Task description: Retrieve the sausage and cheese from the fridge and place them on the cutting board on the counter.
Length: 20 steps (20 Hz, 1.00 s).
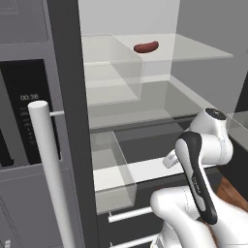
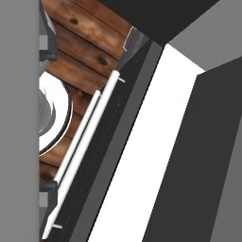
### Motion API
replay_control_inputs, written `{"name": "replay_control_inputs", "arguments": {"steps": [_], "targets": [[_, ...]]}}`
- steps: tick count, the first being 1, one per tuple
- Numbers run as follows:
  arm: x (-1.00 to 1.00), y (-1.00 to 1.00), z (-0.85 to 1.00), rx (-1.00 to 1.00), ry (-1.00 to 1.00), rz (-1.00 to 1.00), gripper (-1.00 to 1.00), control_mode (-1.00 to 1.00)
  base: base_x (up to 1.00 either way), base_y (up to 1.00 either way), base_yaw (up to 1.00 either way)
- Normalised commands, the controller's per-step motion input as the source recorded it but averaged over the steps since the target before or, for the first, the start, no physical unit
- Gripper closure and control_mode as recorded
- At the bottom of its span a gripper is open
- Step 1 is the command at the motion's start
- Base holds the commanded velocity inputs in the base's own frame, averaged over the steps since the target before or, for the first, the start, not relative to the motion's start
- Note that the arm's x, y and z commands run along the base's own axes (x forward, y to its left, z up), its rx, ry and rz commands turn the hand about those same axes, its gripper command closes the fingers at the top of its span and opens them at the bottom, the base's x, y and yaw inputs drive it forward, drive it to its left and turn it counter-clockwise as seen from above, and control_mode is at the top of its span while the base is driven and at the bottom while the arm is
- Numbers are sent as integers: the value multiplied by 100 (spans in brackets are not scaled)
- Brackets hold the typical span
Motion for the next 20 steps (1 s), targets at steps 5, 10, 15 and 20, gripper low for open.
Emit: {"name": "replay_control_inputs", "arguments": {"steps": [5, 10, 15, 20], "targets": [[0, 0, 0, 0, 0, 0, -100, -100, 0, 0, 0], [-11, -1, -1, 0, -4, 0, -100, -100, 0, 0, 0], [-13, 2, 26, 4, -29, -2, -100, -100, 0, 0, 0], [-2, 0, 60, 8, -20, 0, -100, -100, 0, 0, 0]]}}
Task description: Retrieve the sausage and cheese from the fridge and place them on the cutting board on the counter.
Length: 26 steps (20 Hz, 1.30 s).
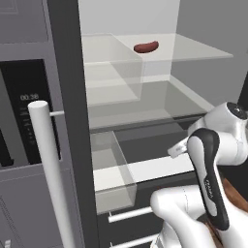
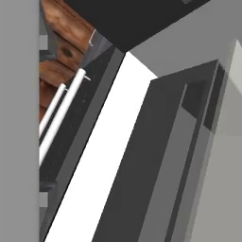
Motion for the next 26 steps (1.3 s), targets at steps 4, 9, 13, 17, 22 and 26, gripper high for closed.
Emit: {"name": "replay_control_inputs", "arguments": {"steps": [4, 9, 13, 17, 22, 26], "targets": [[0, -2, 68, 6, -12, -1, -100, -100, 0, 0, 0], [5, 0, 66, 5, -3, -15, -100, -100, 0, 0, 0], [9, 0, 65, 7, 0, -19, -100, -100, 0, 0, 0], [2, -3, 57, 6, 0, -20, -100, -100, 0, 0, 0], [3, -1, 47, 14, -17, -11, -100, -100, 0, 0, 0], [1, 0, 51, 12, -17, -13, -100, -100, 0, 0, 0]]}}
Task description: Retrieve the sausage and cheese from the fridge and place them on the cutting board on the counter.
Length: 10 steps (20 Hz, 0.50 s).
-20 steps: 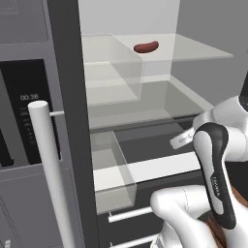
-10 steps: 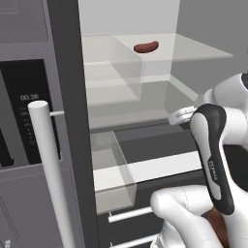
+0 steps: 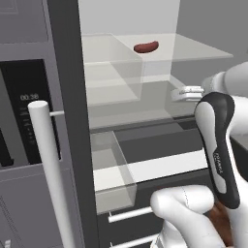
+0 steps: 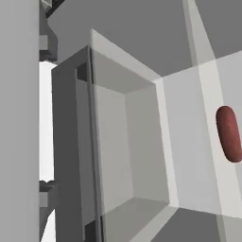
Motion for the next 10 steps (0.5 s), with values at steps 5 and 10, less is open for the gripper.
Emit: {"name": "replay_control_inputs", "arguments": {"steps": [5, 10], "targets": [[8, 0, 52, 11, -5, -21, -100, -100, 0, 0, 0], [18, 0, 49, 9, -2, -22, -100, -100, 0, 0, 0]]}}
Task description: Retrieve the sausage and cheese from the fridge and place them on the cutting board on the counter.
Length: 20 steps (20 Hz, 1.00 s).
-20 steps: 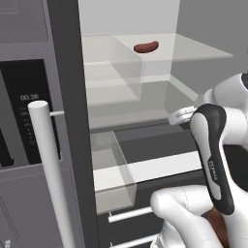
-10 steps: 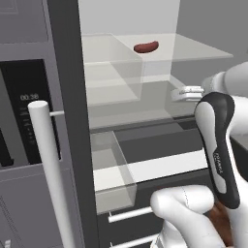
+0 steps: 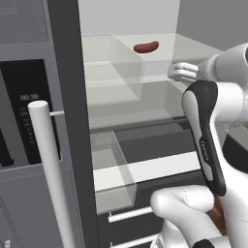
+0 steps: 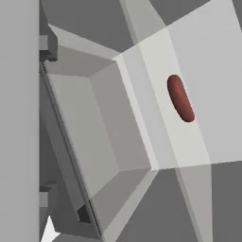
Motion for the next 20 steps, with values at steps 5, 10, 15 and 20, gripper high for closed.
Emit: {"name": "replay_control_inputs", "arguments": {"steps": [5, 10, 15, 20], "targets": [[20, -1, 53, 7, -2, -10, -100, -100, 0, 0, 0], [17, -3, 54, 1, 0, 0, -100, -100, 0, 0, 0], [33, 0, 35, 0, 0, 0, -100, -100, 0, 0, 0], [44, 17, -12, -6, -8, 0, -100, -100, 0, 0, 0]]}}
